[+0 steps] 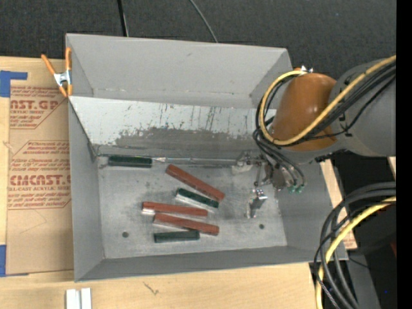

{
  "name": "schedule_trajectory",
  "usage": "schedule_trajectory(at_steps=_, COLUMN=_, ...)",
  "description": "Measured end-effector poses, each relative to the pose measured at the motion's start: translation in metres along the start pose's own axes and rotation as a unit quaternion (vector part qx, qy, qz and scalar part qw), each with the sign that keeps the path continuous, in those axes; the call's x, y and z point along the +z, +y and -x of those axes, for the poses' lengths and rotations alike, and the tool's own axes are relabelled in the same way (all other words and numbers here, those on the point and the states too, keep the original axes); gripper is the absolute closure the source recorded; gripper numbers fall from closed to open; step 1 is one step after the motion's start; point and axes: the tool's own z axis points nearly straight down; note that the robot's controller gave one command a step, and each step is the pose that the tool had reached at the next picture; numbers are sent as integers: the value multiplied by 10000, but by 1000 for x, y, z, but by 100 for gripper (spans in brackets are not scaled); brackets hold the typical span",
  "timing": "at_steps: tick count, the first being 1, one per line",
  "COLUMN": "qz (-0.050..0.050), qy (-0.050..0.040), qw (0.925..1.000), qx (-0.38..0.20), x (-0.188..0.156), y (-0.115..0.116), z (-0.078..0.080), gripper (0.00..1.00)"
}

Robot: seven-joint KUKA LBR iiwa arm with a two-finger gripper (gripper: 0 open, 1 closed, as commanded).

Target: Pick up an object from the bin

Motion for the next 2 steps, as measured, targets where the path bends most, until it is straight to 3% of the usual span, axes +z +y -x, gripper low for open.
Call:
schedule_trajectory(at_steps=1, qz=1, qy=-38, qw=9991, qx=434, x=5, y=20, z=18, gripper=0)
schedule_trajectory(at_steps=2, qz=-7, qy=-55, qw=9905, qx=1371, x=52, y=61, z=28, gripper=0)
